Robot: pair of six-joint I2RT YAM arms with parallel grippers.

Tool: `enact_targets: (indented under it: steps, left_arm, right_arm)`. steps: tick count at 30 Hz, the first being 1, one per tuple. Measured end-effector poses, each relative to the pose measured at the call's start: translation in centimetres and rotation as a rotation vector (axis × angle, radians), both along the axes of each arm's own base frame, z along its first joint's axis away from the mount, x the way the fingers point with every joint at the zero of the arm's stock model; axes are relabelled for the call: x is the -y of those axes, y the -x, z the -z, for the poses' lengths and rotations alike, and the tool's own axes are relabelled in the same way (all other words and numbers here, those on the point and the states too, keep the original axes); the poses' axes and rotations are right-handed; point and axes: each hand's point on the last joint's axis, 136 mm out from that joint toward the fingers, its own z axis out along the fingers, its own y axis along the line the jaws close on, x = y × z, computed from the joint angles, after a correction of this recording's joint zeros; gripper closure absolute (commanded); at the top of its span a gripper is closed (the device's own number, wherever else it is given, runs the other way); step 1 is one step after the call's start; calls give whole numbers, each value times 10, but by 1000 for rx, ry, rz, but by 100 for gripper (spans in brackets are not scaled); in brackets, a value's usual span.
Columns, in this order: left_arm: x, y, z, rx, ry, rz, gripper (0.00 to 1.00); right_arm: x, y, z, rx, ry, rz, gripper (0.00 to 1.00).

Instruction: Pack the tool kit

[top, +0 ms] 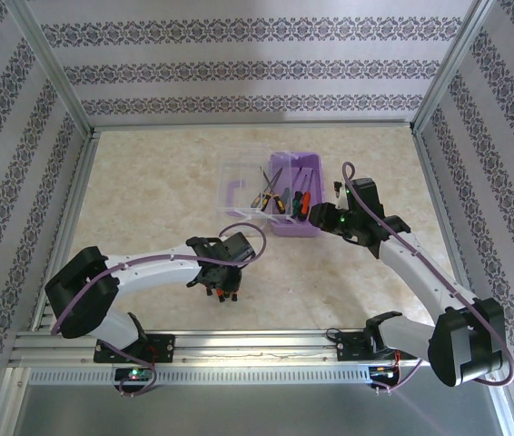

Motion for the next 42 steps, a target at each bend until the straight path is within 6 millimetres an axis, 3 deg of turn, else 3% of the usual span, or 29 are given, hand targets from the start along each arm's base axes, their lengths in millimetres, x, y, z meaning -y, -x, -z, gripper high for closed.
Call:
enact_targets:
  steps: [15,21,42]
  left_arm:
    - [1,8,9,-37,-34,29,68]
    - [2,12,15,-55,-49,36,71]
    - [1,5,22,-44,-90,31,86]
  right_arm:
    - [-4,-5,1,-2,-35,6,64]
    - [-5,-4,8,-24,-53,10,64]
    - [-6,-1,2,-5,-69,9,64]
